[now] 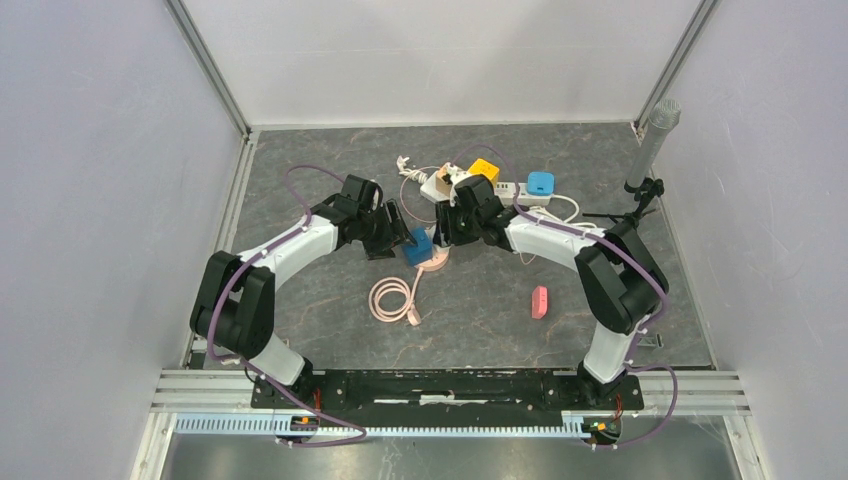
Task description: Pull the plug off the socket
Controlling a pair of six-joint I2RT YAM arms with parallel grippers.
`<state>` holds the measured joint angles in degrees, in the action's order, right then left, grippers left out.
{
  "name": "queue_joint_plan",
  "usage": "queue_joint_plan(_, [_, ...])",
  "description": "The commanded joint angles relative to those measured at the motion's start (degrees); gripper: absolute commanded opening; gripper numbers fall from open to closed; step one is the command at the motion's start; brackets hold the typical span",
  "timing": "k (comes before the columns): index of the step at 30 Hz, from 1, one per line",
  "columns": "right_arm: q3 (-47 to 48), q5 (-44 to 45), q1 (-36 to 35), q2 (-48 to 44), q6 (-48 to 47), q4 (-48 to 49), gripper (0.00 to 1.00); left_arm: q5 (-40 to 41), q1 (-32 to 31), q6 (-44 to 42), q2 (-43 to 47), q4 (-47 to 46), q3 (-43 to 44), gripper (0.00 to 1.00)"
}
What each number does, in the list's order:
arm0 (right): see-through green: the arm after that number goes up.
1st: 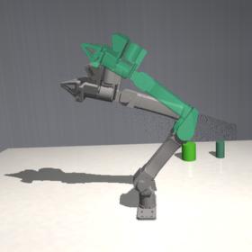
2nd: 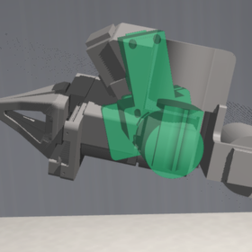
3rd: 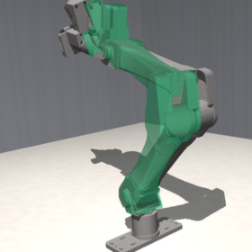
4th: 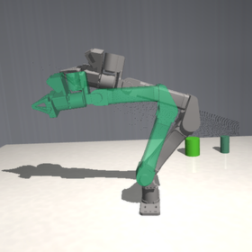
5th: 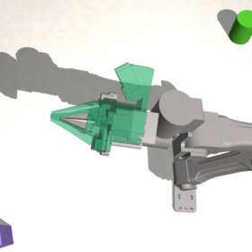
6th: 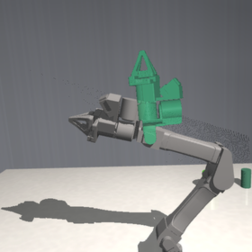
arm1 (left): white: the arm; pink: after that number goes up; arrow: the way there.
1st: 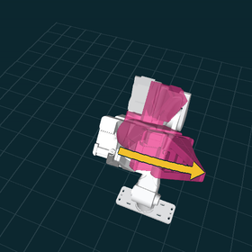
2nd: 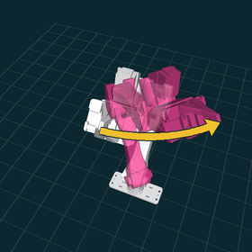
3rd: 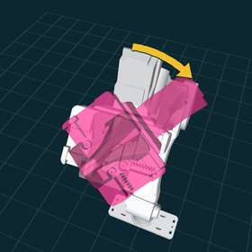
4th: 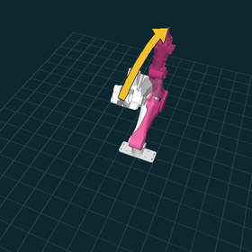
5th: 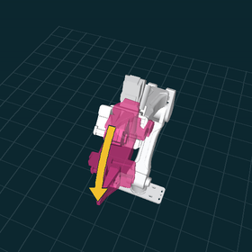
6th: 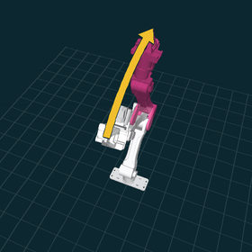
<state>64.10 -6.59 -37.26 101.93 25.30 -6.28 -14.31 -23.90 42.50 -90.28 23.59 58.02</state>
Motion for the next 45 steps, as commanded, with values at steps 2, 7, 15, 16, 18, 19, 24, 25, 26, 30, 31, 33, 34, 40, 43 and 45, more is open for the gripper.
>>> queue_joint_plan(2, [-5.61,-4.04,-0.40,-5.53,3.47,8.68,0.23,4.64,0.08,-4.75,-1.78,4.00,1.94,0.69])
queue_joint_plan(7, [-7.30,-0.38,-0.68,-7.32,6.50,3.95,0.09,0.24,0.02,-5.51,-0.87,2.11,3.14,0.76])
queue_joint_plan(15, [-4.90,5.45,-3.24,-7.53,2.15,1.75,0.23,-7.82,0.08,-2.54,0.22,-4.61,2.14,0.83])
queue_joint_plan(16, [-3.75,6.18,-3.26,-6.74,1.33,1.04,0.28,-7.50,0.03,-2.90,0.08,-4.53,2.31,0.84])
queue_joint_plan(18, [-2.15,6.24,-3.25,-5.06,-0.14,0.46,0.35,-7.48,0.05,-3.43,0.04,-4.50,2.60,0.84])
queue_joint_plan(19, [-1.50,7.64,-3.24,-4.38,-1.02,0.18,0.37,-7.82,0.04,-3.56,-0.02,-4.57,2.62,0.84])
queue_joint_plan(24, [0.84,7.17,-3.26,-1.60,-2.62,0.46,0.47,-6.66,-0.11,-4.20,-0.51,-2.91,1.70,0.83])
queue_joint_plan(25, [1.31,6.82,-3.25,-1.05,-2.64,0.29,0.47,-6.61,-0.14,-4.27,-0.42,-2.88,1.15,0.83])
queue_joint_plan(26, [1.87,6.77,-3.26,-0.68,-2.84,-0.28,0.47,-6.61,-0.21,-4.12,-0.40,-2.92,0.78,0.82])
queue_joint_plan(30, [3.42,6.76,-3.26,-0.02,-3.36,-3.76,0.32,-9.58,-1.17,-5.17,-2.52,-1.91,1.14,0.80])
queue_joint_plan(31, [3.57,6.77,-3.26,-0.11,-3.60,-4.72,0.28,-9.79,-1.52,-5.57,-3.42,-0.97,1.66,0.77])
queue_joint_plan(33, [3.43,5.37,-3.26,-0.48,-3.70,-5.75,0.17,-8.68,-2.09,-6.17,-4.61,1.05,2.38,0.70])
queue_joint_plan(34, [3.19,5.19,-3.28,-0.72,-3.72,-5.98,0.11,-7.54,-2.31,-6.20,-5.01,1.99,2.53,0.67])
queue_joint_plan(40, [4.39,-1.63,-1.70,-2.27,0.05,-6.50,0.00,-3.11,-2.56,-7.91,-3.66,3.10,-0.97,0.61])
queue_joint_plan(43, [3.95,-4.70,-0.95,-2.94,1.81,-4.83,0.00,-1.38,-2.55,-8.49,-3.82,3.49,-2.72,0.59])
queue_joint_plan(45, [3.41,-4.40,-1.17,-2.78,1.24,-4.21,0.00,-1.07,-2.55,-8.37,-3.92,2.85,-3.69,0.58])
